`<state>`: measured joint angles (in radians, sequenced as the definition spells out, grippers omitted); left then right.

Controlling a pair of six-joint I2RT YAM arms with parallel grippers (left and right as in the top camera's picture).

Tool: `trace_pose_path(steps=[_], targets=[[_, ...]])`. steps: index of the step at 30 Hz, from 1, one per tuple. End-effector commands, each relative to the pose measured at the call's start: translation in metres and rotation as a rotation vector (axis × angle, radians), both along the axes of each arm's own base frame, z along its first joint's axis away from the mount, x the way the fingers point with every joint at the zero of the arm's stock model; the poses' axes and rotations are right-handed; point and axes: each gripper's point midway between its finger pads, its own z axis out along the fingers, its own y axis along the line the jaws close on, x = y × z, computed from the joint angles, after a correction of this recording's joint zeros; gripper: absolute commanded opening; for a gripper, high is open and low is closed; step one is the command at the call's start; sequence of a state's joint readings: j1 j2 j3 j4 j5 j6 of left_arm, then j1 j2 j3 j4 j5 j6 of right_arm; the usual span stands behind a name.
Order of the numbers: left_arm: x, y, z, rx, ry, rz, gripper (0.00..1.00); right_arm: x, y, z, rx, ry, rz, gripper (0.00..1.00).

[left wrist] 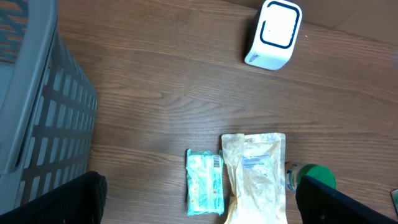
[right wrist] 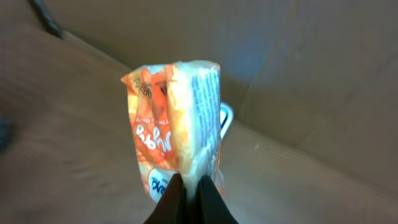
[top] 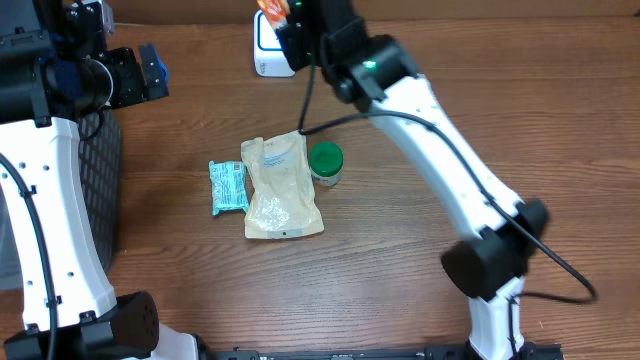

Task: Scan the item barcode
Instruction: 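Hold the orange pack in front of the scanner, then carry the pack right and set it beside the blue-white pack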

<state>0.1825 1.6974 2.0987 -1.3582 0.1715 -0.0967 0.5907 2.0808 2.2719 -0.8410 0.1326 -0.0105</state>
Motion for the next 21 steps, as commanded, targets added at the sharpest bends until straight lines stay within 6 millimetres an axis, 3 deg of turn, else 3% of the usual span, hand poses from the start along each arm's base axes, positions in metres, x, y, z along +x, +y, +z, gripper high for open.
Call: trace_pose_path(steps=[1, 7, 13, 14, 16, 21], targets=[[0.000, -0.003, 0.000, 0.012, -0.001, -0.026, 0.99, -0.031, -0.021, 0.009, 0.139, 0.178, -0.050, 0.04], [0.000, -0.003, 0.000, 0.012, -0.001, -0.026, 1.00, -0.073, -0.100, -0.052, -0.021, 0.524, -0.198, 0.04], [0.000, -0.003, 0.000, 0.012, -0.001, -0.026, 1.00, -0.082, -0.172, -0.112, -0.075, 0.741, -0.353, 0.04], [0.000, -0.003, 0.000, 0.012, -0.001, -0.026, 1.00, -0.085, -0.194, -0.131, -0.079, 0.801, -0.403, 0.04], [0.000, -0.003, 0.000, 0.012, -0.001, -0.026, 1.00, -0.092, -0.219, -0.150, -0.084, 0.866, -0.460, 0.04], [0.000, -0.003, 0.000, 0.012, -0.001, -0.026, 1.00, -0.115, -0.268, -0.190, -0.097, 1.010, -0.560, 0.04]])
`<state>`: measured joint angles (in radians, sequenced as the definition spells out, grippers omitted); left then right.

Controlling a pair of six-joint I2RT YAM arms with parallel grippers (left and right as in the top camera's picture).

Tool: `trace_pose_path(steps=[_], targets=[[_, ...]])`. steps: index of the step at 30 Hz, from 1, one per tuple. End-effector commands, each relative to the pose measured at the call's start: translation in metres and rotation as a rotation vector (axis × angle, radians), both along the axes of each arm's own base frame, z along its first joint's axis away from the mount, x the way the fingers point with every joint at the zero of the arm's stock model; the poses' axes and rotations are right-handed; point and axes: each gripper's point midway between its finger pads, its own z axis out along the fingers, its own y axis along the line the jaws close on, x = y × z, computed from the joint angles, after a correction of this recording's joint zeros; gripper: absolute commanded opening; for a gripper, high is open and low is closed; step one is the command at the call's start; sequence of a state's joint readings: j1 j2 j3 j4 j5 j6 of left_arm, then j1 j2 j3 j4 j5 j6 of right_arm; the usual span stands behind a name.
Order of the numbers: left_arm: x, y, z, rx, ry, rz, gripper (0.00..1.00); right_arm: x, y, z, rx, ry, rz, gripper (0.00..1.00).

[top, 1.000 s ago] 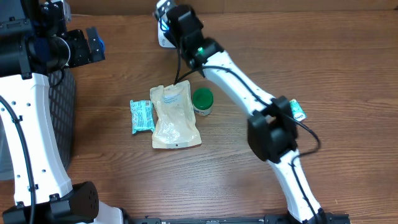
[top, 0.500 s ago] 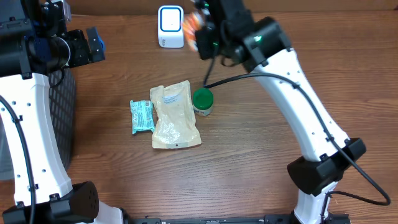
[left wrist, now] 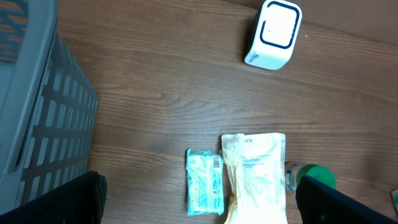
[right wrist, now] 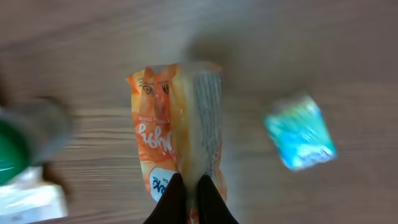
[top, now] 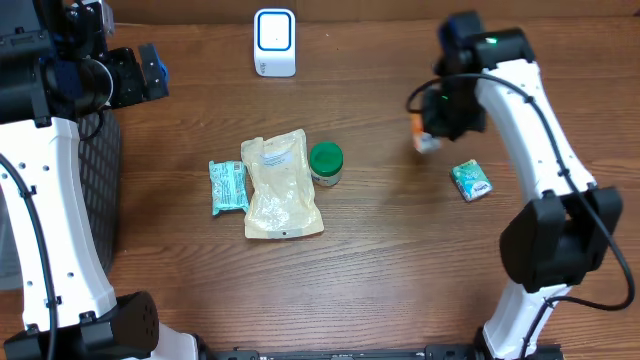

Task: Scan the item barcode
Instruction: 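Carry the pack right and set it beside the blue-white pack, then move the right gripper over the green-lidded jar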

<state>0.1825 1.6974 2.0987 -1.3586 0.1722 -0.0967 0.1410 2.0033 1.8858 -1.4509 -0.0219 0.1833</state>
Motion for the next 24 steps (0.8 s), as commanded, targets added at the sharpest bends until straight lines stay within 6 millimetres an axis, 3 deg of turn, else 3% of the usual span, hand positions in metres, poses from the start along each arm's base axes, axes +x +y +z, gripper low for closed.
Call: trace_pose_path(steps=[1, 6, 12, 18, 22, 24], targets=[[0.000, -0.003, 0.000, 0.012, -0.001, -0.025, 1.00, -0.016, -0.030, -0.022, -0.003, 0.084, -0.066, 0.04], [0.000, -0.003, 0.000, 0.012, -0.001, -0.025, 0.99, -0.033, -0.058, -0.048, -0.011, 0.155, -0.114, 0.04], [0.000, -0.003, 0.000, 0.012, -0.001, -0.025, 0.99, -0.046, -0.072, -0.064, -0.023, 0.201, -0.147, 0.04], [0.000, -0.003, 0.000, 0.012, -0.001, -0.025, 1.00, -0.047, -0.081, -0.065, -0.026, 0.200, -0.170, 0.22], [0.000, -0.003, 0.000, 0.012, -0.001, -0.025, 1.00, -0.044, -0.083, -0.065, -0.026, 0.189, -0.174, 0.41], [0.000, -0.003, 0.000, 0.012, -0.001, -0.025, 1.00, -0.040, -0.083, -0.064, -0.025, 0.173, -0.174, 0.43]])
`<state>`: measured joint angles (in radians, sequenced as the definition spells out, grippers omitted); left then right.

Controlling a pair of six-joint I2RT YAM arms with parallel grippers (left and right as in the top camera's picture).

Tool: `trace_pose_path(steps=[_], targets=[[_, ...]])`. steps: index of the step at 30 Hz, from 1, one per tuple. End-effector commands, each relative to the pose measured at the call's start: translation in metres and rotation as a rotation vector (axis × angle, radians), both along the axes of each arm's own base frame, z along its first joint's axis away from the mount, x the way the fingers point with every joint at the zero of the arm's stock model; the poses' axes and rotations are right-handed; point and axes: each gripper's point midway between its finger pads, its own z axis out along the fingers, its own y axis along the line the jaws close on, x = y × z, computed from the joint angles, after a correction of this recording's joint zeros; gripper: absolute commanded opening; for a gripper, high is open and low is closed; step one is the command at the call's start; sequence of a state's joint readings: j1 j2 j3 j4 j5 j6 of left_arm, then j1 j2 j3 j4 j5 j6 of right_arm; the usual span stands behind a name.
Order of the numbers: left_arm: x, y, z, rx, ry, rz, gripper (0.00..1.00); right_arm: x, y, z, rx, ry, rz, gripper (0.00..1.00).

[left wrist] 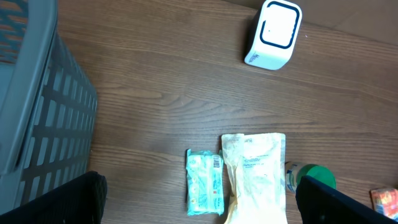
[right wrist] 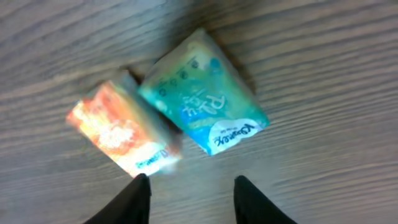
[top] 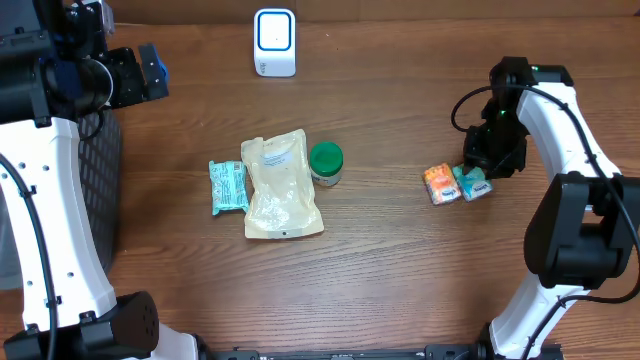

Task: Scan the item barcode
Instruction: 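Move the right gripper over the green-lidded jar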

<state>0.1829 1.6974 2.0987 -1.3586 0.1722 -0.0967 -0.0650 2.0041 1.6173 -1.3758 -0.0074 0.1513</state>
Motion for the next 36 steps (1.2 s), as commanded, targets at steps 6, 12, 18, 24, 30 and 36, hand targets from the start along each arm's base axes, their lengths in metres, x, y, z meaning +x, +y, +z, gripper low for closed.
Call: trace_pose_path(steps=[6, 12, 18, 24, 30, 36], targets=[[0.000, -0.003, 0.000, 0.012, -0.001, -0.026, 0.99, 0.023, 0.011, 0.029, -0.008, -0.090, 0.038, 0.43], [0.000, -0.003, 0.000, 0.012, -0.001, -0.026, 1.00, 0.054, 0.088, 0.074, 0.165, -0.244, 0.158, 0.51], [0.000, -0.003, 0.000, 0.012, -0.001, -0.026, 0.99, 0.069, 0.183, 0.091, 0.395, -0.360, 0.270, 0.75], [0.000, -0.003, 0.000, 0.012, -0.001, -0.026, 1.00, 0.070, 0.233, 0.072, 0.282, -0.386, 0.203, 0.79], [0.000, -0.003, 0.000, 0.012, -0.001, -0.026, 0.99, 0.064, 0.265, 0.048, 0.160, -0.412, 0.257, 0.87], [0.000, -0.003, 0.000, 0.012, -0.001, -0.026, 1.00, 0.063, 0.274, 0.029, 0.101, -0.406, 0.291, 0.88]])
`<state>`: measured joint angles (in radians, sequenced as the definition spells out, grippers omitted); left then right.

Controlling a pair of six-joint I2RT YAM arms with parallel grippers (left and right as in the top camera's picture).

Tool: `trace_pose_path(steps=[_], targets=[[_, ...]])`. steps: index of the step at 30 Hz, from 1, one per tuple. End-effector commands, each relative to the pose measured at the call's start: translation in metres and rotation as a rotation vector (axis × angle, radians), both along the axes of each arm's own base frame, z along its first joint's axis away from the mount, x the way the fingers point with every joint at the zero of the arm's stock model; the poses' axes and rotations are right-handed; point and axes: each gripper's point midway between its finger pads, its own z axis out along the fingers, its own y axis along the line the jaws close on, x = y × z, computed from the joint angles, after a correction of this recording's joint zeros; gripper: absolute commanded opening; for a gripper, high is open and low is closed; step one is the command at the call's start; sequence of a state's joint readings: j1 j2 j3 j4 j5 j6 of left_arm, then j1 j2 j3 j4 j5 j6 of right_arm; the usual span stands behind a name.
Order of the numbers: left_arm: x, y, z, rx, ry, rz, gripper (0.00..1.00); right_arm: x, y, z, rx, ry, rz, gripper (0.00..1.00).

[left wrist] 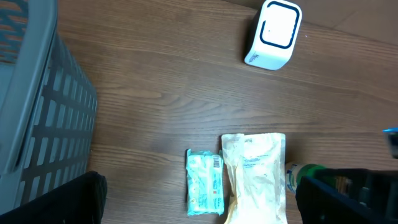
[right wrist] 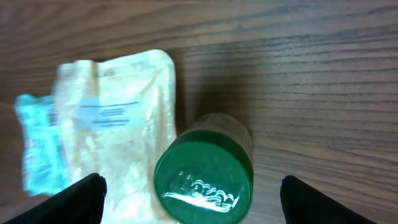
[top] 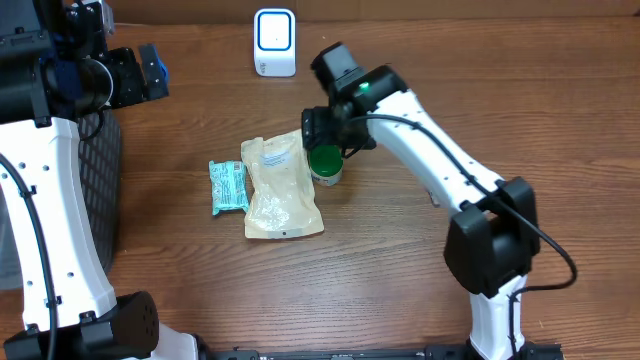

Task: Scan the item barcode
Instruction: 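Move the right gripper over the green-lidded jar, then close the right gripper around the jar lid and lift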

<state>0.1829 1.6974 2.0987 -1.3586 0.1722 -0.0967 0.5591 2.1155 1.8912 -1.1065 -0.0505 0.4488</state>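
Observation:
The white barcode scanner (top: pixel 274 42) stands at the back edge of the table. A green-lidded jar (right wrist: pixel 204 180) stands mid-table, touching a beige pouch (top: pixel 282 187). A teal packet (top: pixel 228 186) lies left of the pouch. My right gripper (right wrist: pixel 202 208) hangs open just above the jar, its fingers (right wrist: pixel 78 199) spread wider than the lid and holding nothing. My left gripper (left wrist: pixel 202 208) is open and empty, high over the left side, looking down on the scanner (left wrist: pixel 273 34), packet (left wrist: pixel 205 182) and pouch (left wrist: pixel 254 177).
A grey slatted basket (left wrist: pixel 37 112) stands at the table's left edge beneath my left arm. My right arm (top: pixel 430 160) stretches diagonally across the middle right of the table and covers part of it.
My right gripper, open then over an orange packet and a small teal packet on the right side, is now open over the green-lidded jar mid-table. The left arm has not moved.
My right gripper was shut on the orange packet, held up by the scanner. It then held the packet over the right side near a small teal packet. Then the orange packet lay beside that one and the gripper was open. Now it is above the jar.

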Motion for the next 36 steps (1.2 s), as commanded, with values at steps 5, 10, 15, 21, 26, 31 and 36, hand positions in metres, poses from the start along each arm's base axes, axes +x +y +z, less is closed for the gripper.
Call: trace_pose_path(steps=[5, 10, 15, 21, 26, 31, 36], targets=[[0.000, -0.003, 0.000, 0.012, -0.001, -0.026, 0.99, 0.003, -0.005, -0.018, -0.072, -0.001, -0.020, 0.87], [0.000, -0.003, 0.000, 0.012, -0.001, -0.026, 1.00, -0.009, 0.006, -0.024, -0.087, 0.014, 0.036, 0.82], [0.000, -0.003, 0.000, 0.012, -0.001, -0.026, 1.00, -0.016, 0.014, -0.032, -0.112, 0.015, 0.062, 0.77], [0.000, -0.003, 0.000, 0.012, -0.001, -0.026, 0.99, -0.021, 0.008, -0.048, -0.149, 0.051, 0.064, 0.73], [0.000, -0.003, 0.000, 0.012, -0.001, -0.026, 0.99, -0.024, 0.006, -0.051, -0.169, 0.062, 0.107, 0.67], [0.000, -0.003, 0.000, 0.012, -0.001, -0.026, 0.99, -0.023, 0.005, -0.048, -0.183, 0.044, 0.160, 0.61], [0.000, -0.003, 0.000, 0.012, -0.001, -0.026, 0.99, -0.020, 0.005, -0.023, -0.210, -0.004, 0.373, 0.63]])
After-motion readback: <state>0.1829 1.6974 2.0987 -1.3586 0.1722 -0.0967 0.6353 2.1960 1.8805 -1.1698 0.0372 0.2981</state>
